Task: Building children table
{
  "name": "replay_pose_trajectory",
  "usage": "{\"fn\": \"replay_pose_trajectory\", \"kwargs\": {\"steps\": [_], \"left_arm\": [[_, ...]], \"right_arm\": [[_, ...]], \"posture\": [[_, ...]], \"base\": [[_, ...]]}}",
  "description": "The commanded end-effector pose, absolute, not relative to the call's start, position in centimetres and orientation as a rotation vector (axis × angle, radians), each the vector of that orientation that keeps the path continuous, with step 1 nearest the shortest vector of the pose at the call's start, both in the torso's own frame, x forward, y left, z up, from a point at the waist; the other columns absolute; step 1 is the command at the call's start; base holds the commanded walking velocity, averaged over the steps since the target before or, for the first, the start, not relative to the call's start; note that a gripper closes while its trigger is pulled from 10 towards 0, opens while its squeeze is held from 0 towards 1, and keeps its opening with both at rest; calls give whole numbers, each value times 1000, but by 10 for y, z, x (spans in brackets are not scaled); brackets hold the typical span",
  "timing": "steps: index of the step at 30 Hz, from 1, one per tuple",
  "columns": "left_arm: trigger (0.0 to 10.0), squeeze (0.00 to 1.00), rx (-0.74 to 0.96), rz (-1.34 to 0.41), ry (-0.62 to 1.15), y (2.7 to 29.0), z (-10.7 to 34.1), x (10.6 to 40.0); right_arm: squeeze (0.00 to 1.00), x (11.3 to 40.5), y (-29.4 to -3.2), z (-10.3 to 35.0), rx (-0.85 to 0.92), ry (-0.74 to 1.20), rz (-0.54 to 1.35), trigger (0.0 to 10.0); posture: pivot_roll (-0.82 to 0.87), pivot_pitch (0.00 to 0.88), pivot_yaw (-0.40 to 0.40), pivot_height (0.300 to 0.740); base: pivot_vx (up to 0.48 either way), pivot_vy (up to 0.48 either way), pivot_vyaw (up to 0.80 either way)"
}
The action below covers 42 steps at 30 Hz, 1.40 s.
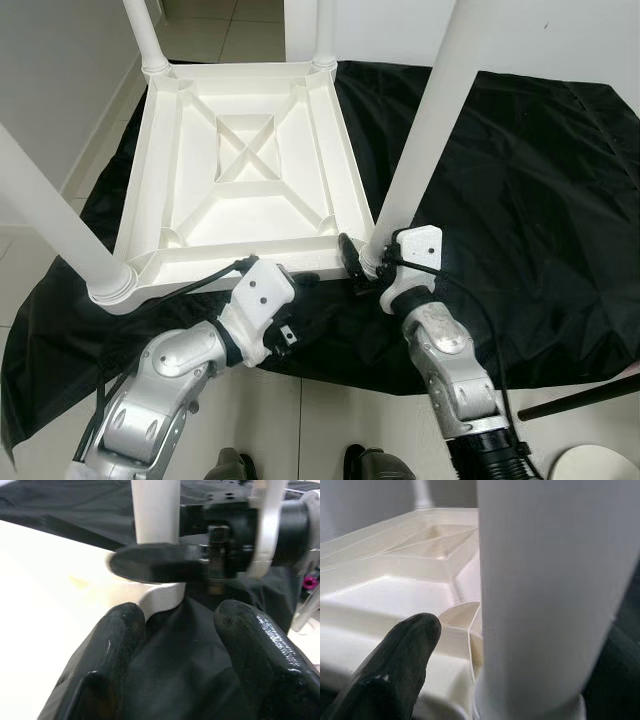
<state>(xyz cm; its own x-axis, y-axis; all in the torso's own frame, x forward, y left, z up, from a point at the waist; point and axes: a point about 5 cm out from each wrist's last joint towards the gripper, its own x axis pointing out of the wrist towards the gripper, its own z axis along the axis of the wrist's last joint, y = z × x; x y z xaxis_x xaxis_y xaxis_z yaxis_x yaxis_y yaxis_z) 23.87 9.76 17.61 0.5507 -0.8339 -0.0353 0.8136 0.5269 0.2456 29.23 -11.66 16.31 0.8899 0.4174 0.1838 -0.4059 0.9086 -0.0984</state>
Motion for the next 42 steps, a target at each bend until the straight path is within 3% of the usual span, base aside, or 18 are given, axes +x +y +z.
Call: {"fn": "replay_pose_trajectory", "kwargs": {"steps": [1, 11, 26, 27, 28, 29, 30, 31, 33, 36, 37, 39, 40, 41, 42], "left_arm": [[10000, 0, 247, -899, -83, 101, 172, 243], [10000, 0, 256, -881, -98, 102, 173, 248], [10000, 0, 260, -900, -108, 97, 172, 247], [10000, 0, 260, -901, -108, 97, 172, 247], [10000, 0, 260, -901, -108, 97, 172, 247], [10000, 0, 260, -903, -108, 97, 172, 247], [10000, 0, 260, -903, -108, 97, 172, 247], [10000, 0, 257, -908, -108, 96, 172, 246], [10000, 0, 256, -909, -108, 96, 172, 246], [10000, 0, 251, -912, -106, 95, 171, 245], [10000, 0, 251, -913, -107, 95, 171, 245], [10000, 0, 251, -914, -108, 95, 171, 245], [10000, 0, 251, -915, -108, 94, 171, 245], [10000, 0, 251, -915, -109, 94, 171, 245], [10000, 0, 251, -915, -109, 94, 171, 245]], "right_arm": [[0, 294, -121, 160, -49, -203, 455, 10000], [0, 309, -137, 158, -143, -186, 642, 10000], [0, 328, -133, 153, -241, -156, 836, 10000], [0, 330, -134, 153, -248, -154, 845, 7412], [0, 330, -134, 153, -248, -154, 845, 7412], [0, 330, -135, 153, -257, -151, 852, 4039], [0, 330, -135, 153, -257, -151, 852, 4039], [0, 330, -138, 151, -266, -142, 862, 588], [0, 330, -139, 151, -265, -141, 864, 0], [0, 331, -142, 148, -262, -138, 857, 0], [0, 331, -142, 147, -254, -135, 856, 1137], [0, 331, -143, 146, -248, -136, 859, 1137], [0, 332, -144, 145, -247, -138, 855, 5137], [0, 332, -144, 145, -239, -141, 848, 10000], [0, 332, -144, 145, -239, -141, 848, 10000]], "posture": [[-57, 147, 14, 740], [-43, 117, 1, 740], [-35, 91, 2, 740], [-35, 94, 2, 740], [-35, 94, 2, 740], [-35, 94, 1, 740], [-35, 94, 1, 740], [-36, 96, 1, 740], [-38, 97, 1, 740], [-39, 99, 0, 740], [-41, 99, 0, 740], [-41, 101, 0, 740], [-41, 101, 0, 740], [-41, 102, 0, 740], [-41, 102, 0, 740]], "base": [[0, 0, 0], [0, 0, 0], [0, 0, 0], [0, 0, 0], [0, 0, 0], [0, 0, 0], [0, 0, 0], [0, 0, 0], [0, 0, 0], [0, 0, 0], [0, 0, 0], [0, 0, 0], [0, 0, 0], [0, 0, 0], [0, 0, 0]]}}
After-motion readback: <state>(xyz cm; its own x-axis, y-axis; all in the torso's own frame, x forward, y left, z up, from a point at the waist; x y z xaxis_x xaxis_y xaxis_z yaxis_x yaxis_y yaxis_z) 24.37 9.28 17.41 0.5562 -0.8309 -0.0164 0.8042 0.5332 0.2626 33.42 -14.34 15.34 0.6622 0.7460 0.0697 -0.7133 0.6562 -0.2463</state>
